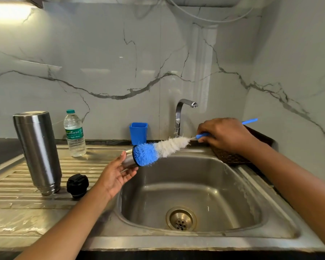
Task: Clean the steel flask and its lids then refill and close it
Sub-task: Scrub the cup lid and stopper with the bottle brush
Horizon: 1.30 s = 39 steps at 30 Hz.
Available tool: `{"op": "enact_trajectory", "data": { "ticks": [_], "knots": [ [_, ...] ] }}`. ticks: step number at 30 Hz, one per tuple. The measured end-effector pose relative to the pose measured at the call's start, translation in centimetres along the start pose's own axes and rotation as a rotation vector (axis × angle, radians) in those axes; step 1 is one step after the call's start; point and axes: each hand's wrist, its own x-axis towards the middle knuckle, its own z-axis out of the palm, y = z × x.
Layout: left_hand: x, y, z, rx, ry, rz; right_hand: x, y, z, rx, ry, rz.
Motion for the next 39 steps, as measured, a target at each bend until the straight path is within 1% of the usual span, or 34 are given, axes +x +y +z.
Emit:
{"op": "enact_trajectory", "data": {
  "ticks": [1, 2, 3, 4, 5, 7, 8, 9, 10, 11, 12, 13, 15, 16, 17, 18, 19, 20, 21, 23, 24, 25, 26, 27, 28, 30, 31, 32, 33, 34, 35, 36, 38, 39],
  "knots": [
    [0.0, 0.0, 0.0, -0.017, 0.003, -0.006, -0.4, -0.5, 0.3, -0.032, 0.127, -0.035],
    [-0.1, 0.1, -0.1, -0.033, 0.002, -0.015, -0.4, -0.7, 0.6, -0.016, 0.180, -0.062],
    [-0.1, 0.1, -0.1, -0.042, -0.003, -0.029, -0.2, -0.9, 0.7, 0.038, 0.144, -0.069],
    [-0.1, 0.1, -0.3, -0.051, -0.007, -0.048, 0.2, -0.6, 0.7, 0.146, 0.023, -0.060],
    [-0.2, 0.1, -0.4, -0.057, -0.016, -0.062, 0.7, -0.1, 0.4, 0.330, -0.171, -0.023],
    [-0.3, 0.1, -0.3, -0.066, -0.050, -0.052, 1.4, 1.2, 0.2, 0.773, -0.597, 0.111],
    [-0.3, 0.1, -0.3, -0.067, -0.055, -0.032, 1.6, 1.6, 0.4, 0.916, -0.713, 0.171],
    [-0.3, 0.2, -0.2, -0.066, -0.044, -0.007, 1.5, 1.7, 0.5, 0.979, -0.749, 0.190],
    [-0.2, 0.4, -0.2, -0.066, -0.020, 0.017, 1.5, 1.6, 0.8, 0.980, -0.726, 0.190],
    [-0.1, 0.4, -0.3, -0.066, 0.009, 0.030, 1.5, 1.1, 1.1, 0.925, -0.653, 0.174],
    [-0.1, 0.4, -0.4, -0.065, 0.034, 0.037, 1.3, 0.7, 1.2, 0.801, -0.539, 0.145],
    [0.0, 0.5, -0.5, -0.063, 0.050, 0.035, 1.1, 0.4, 1.4, 0.603, -0.392, 0.101],
    [0.1, 0.5, -0.6, -0.060, 0.075, 0.022, 0.6, 0.5, 2.6, 0.135, -0.036, -0.013],
    [0.1, 0.6, -0.6, -0.066, 0.079, 0.012, 0.3, 0.6, 3.3, 0.012, 0.129, -0.075],
    [0.1, 0.7, -0.5, -0.076, 0.078, -0.002, 0.2, 0.6, 3.8, -0.017, 0.256, -0.138],
    [0.1, 0.7, -0.5, -0.084, 0.075, -0.015, 0.3, 0.6, 3.8, 0.016, 0.270, -0.166],
    [0.1, 0.7, -0.5, -0.088, 0.073, -0.025, 0.5, 0.6, 3.4, 0.111, 0.172, -0.168],
    [0.1, 0.7, -0.6, -0.082, 0.063, -0.032, 0.8, 0.5, 2.7, 0.258, -0.007, -0.148],
    [0.1, 0.7, -0.7, -0.062, 0.049, -0.033, 1.3, 0.8, 1.9, 0.433, -0.232, -0.114],
    [-0.3, 0.7, -0.6, -0.026, 0.002, -0.038, 2.0, 2.0, 0.7, 0.754, -0.590, 0.018],
    [-0.4, 0.7, -0.5, -0.004, -0.016, -0.038, 2.2, 2.4, 0.3, 0.846, -0.692, 0.075],
    [-0.4, 0.7, -0.5, 0.009, -0.020, -0.038, 2.3, 2.8, 0.1, 0.870, -0.722, 0.098],
    [-0.4, 0.7, -0.4, 0.012, -0.012, -0.035, 2.3, 2.9, 0.1, 0.827, -0.692, 0.100],
    [-0.4, 0.6, -0.2, 0.005, 0.002, -0.028, 2.2, 2.8, 0.3, 0.726, -0.600, 0.070],
    [-0.5, 0.6, -0.1, -0.011, 0.024, -0.021, 2.0, 2.4, 0.4, 0.579, -0.461, 0.022],
    [-0.4, 0.4, 0.0, -0.036, 0.063, -0.020, 1.3, 1.7, 1.4, 0.217, -0.062, -0.050],
    [-0.3, 0.4, 0.0, -0.044, 0.072, -0.025, 0.9, 1.4, 2.3, 0.083, 0.146, -0.101],
    [-0.2, 0.4, -0.1, -0.049, 0.078, -0.034, 0.4, 1.0, 3.2, 0.014, 0.315, -0.168],
    [-0.2, 0.4, -0.2, -0.048, 0.082, -0.048, 0.1, 0.6, 4.1, -0.008, 0.401, -0.220],
    [-0.3, 0.5, -0.3, -0.045, 0.089, -0.066, 0.1, 0.4, 4.6, 0.002, 0.398, -0.235],
    [-0.2, 0.6, -0.5, -0.043, 0.098, -0.082, 0.4, 0.4, 4.6, 0.082, 0.292, -0.223],
    [-0.2, 0.6, -0.7, -0.041, 0.103, -0.094, 0.7, 0.2, 3.9, 0.228, 0.102, -0.160],
    [-0.3, 0.5, -0.8, -0.032, 0.084, -0.108, 1.4, 0.6, 2.8, 0.670, -0.401, 0.038],
    [-0.4, 0.5, -0.7, -0.026, 0.070, -0.112, 1.5, 0.8, 2.5, 0.856, -0.614, 0.150]
  ]
}}
